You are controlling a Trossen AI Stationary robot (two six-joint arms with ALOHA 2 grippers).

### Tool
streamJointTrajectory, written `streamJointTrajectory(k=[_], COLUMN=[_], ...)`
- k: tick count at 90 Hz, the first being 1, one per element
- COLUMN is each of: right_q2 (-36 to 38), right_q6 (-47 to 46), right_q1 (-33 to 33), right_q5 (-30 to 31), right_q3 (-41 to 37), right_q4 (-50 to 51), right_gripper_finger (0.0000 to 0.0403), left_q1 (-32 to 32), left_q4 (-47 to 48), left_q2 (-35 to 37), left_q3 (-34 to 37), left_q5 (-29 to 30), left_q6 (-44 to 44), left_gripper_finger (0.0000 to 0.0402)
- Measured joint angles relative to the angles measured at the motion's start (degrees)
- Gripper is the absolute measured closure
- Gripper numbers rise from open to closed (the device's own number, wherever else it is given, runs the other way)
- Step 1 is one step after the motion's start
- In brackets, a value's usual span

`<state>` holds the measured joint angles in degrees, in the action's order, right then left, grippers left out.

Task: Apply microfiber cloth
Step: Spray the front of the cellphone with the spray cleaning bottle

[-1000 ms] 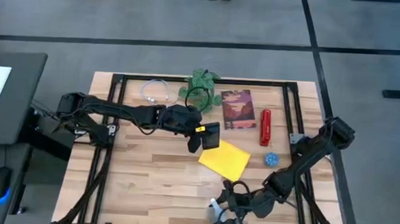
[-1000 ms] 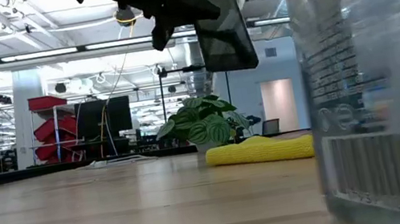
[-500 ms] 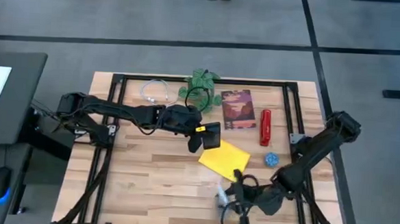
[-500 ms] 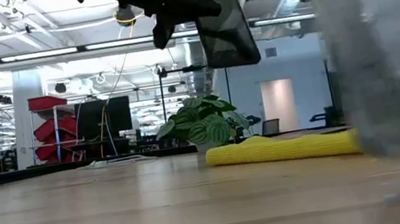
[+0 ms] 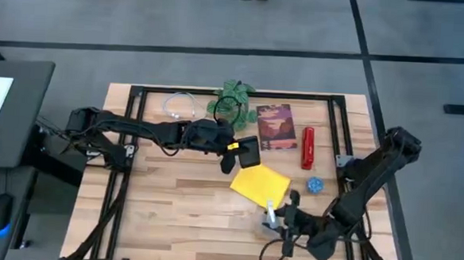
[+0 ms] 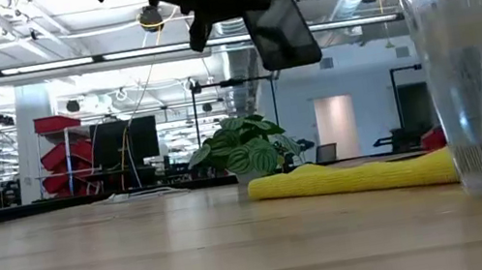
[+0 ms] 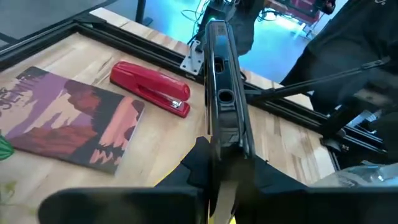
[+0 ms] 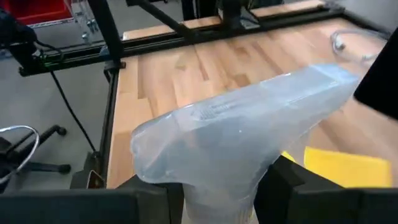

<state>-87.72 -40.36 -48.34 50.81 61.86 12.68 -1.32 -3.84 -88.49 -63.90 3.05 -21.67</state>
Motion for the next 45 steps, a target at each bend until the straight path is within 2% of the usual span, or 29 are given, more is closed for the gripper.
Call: streamJointTrajectory(k=[6, 20, 27, 36, 45], right_q2=[-0.6, -1.1, -0.6, -0.6, -0.6], right_q6=[-0.8, -0.9, -0.9, -1.4, -4.2], right_q1=[0.1, 0.5, 0.5, 1.0, 1.3], right_q5=[0.1, -2.0, -2.3, -3.9, -4.4], right_q3=[0.1, -0.1, -0.1, -0.1, -0.1], right_q4=[-0.4, 0.8, 0.5, 0.6, 1.3], right_gripper_finger=[0.0266, 0.0148, 0.0103, 0.0068, 0.0055], left_q1=[0.0, -0.1, 0.0, 0.0, 0.0], left_q4=[0.1, 0.1, 0.1, 0.1, 0.0], left_q2=[0.0, 0.0, 0.0, 0.0, 0.0], left_q3=[0.0, 0.0, 0.0, 0.0, 0.0], left_q5=[0.1, 0.3, 0.3, 0.3, 0.3], left_q6=[0.0, -0.2, -0.3, -0.3, -0.3], left_gripper_finger=[0.0389, 0.0389, 0.0389, 0.0389, 0.0389])
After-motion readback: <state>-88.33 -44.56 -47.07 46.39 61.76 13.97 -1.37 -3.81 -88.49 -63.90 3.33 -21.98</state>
